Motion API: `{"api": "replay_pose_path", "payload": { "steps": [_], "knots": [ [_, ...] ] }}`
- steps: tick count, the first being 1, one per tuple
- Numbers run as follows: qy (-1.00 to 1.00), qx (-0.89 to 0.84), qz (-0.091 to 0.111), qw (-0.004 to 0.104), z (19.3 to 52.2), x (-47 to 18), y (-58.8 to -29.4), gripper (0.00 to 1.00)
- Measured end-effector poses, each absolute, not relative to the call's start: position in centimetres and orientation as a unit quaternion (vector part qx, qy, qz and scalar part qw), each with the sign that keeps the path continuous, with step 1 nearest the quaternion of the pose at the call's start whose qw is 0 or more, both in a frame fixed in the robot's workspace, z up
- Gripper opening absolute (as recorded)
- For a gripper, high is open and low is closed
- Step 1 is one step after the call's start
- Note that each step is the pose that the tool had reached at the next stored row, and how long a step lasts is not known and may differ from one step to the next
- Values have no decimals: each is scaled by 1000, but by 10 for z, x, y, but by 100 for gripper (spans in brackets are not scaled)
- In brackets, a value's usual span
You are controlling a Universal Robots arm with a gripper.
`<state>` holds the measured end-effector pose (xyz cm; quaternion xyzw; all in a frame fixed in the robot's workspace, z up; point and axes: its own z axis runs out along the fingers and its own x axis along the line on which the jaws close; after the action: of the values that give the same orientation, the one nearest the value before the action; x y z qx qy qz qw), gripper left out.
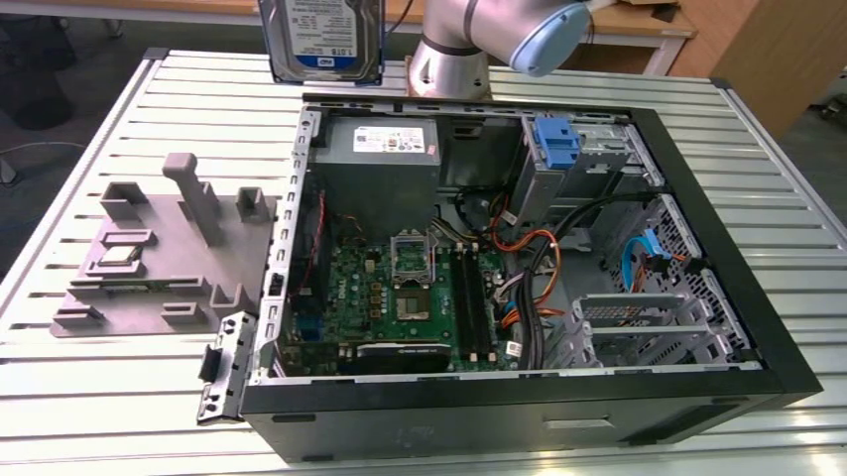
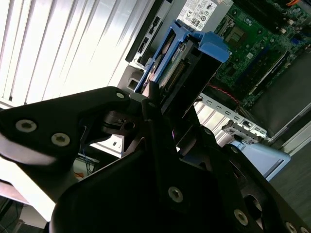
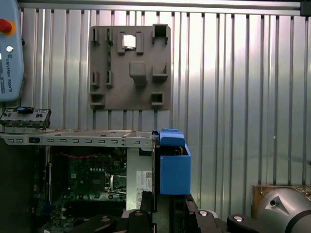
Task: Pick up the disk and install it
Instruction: 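Pick up the disk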
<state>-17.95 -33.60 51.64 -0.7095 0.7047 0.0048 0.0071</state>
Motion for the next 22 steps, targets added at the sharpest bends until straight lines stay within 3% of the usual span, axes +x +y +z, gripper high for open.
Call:
{"api": "replay_pose_path", "payload": {
  "steps": [22],
  "knots": [
    [705,-709,5,7,516,-168,-336,35]
  ]
}}
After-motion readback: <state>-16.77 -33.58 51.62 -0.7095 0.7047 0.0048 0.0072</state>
